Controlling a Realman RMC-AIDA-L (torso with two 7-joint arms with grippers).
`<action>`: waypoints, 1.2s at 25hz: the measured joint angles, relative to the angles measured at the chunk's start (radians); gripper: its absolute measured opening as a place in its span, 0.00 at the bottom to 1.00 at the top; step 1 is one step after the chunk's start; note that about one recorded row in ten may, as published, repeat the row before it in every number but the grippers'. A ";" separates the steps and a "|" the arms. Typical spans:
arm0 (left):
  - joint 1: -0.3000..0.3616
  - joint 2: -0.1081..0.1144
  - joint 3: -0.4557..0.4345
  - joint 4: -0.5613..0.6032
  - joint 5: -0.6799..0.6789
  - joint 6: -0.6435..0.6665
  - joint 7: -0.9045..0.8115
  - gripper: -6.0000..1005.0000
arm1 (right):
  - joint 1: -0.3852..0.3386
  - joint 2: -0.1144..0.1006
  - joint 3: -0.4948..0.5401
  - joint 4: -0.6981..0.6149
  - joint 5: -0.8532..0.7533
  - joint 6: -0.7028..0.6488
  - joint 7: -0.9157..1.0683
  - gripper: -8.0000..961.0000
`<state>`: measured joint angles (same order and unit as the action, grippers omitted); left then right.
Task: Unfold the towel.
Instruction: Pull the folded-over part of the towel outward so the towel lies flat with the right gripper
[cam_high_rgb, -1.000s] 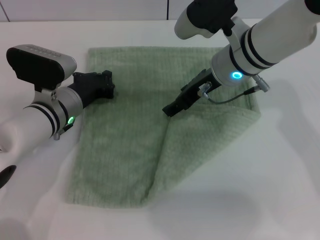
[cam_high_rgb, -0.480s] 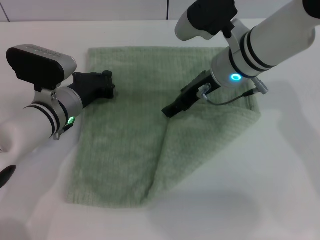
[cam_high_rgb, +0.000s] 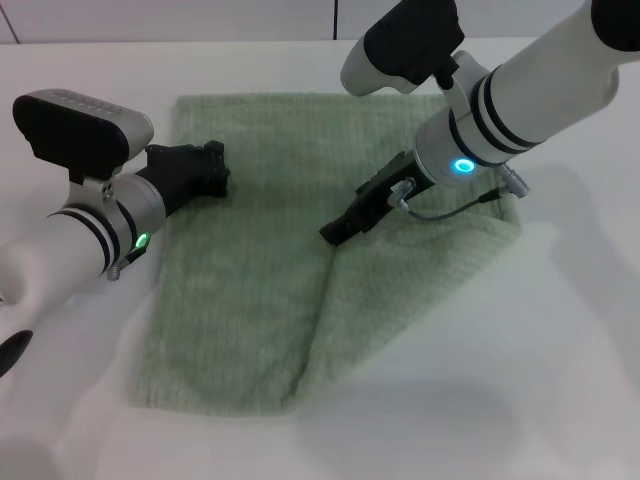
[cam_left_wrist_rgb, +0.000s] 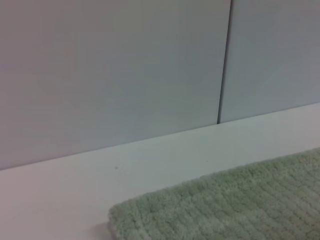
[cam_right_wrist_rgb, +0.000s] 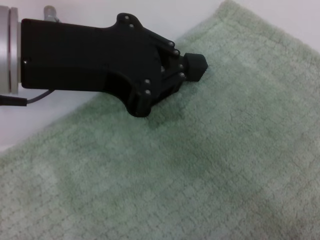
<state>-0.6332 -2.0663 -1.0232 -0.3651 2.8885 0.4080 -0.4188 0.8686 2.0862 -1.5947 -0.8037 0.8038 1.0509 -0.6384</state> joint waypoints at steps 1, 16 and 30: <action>0.000 0.000 0.000 0.000 0.000 0.000 0.000 0.00 | 0.000 0.000 0.000 0.000 0.000 0.000 0.001 0.85; 0.003 0.000 0.000 -0.008 0.000 0.000 0.000 0.00 | 0.034 -0.001 -0.001 0.052 -0.001 0.004 0.010 0.63; 0.003 0.002 0.000 -0.008 0.000 -0.002 0.000 0.00 | 0.027 -0.006 -0.001 0.020 -0.013 0.027 0.003 0.15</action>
<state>-0.6304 -2.0646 -1.0231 -0.3727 2.8885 0.4061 -0.4187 0.8961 2.0801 -1.5953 -0.7840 0.7911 1.0782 -0.6358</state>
